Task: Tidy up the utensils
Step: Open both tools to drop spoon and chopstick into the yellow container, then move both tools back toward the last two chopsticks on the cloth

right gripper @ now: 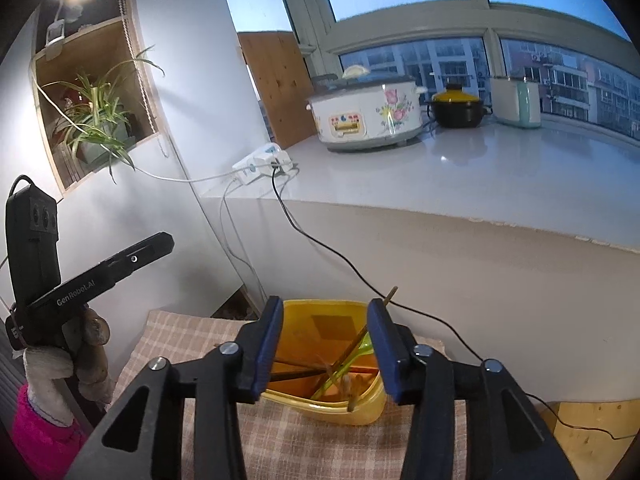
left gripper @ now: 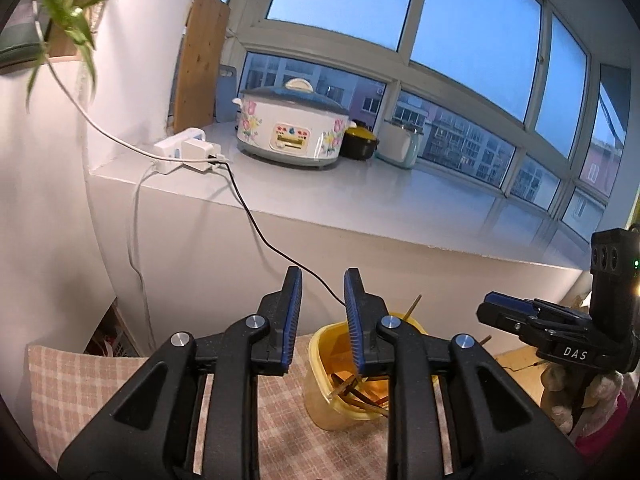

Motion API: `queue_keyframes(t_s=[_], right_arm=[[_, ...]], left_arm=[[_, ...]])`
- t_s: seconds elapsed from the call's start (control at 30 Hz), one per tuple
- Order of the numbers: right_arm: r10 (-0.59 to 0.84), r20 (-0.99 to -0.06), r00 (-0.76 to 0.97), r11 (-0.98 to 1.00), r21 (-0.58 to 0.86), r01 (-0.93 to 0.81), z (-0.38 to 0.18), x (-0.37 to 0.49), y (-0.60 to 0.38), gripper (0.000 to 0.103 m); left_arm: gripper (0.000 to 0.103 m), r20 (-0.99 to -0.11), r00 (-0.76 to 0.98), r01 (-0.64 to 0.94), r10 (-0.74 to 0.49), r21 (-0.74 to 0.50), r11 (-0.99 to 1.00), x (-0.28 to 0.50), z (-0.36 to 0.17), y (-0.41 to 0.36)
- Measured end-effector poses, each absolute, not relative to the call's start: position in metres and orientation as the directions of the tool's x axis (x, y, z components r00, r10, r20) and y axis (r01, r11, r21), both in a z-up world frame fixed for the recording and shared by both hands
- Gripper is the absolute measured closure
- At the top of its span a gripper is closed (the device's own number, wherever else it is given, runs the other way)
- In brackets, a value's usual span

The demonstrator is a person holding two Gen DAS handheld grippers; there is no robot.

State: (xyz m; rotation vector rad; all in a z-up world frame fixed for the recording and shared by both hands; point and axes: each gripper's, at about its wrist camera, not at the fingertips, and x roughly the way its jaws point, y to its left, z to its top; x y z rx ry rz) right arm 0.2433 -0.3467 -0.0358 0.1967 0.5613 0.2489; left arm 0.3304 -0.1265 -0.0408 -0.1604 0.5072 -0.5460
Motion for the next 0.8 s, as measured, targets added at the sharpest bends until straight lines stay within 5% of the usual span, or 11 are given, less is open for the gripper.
queue_keyframes(t_s=[0.37,0.8], right_arm=[[0.306,-0.452,0.838,0.945,0.252,-0.209,-0.021,0.207,-0.341,0.054],[0.298,-0.553,0.778,0.954,0.159,-0.253,-0.063,0.172,-0.302,0.053]], left_arm=[[0.083,-0.414,0.752,0.433,-0.512,-0.274,0.859,0.295,-0.032,-0.088],[0.083,-0.546,0.68,0.392,-0.489,-0.293,0.872,0.256,-0.09,-0.058]])
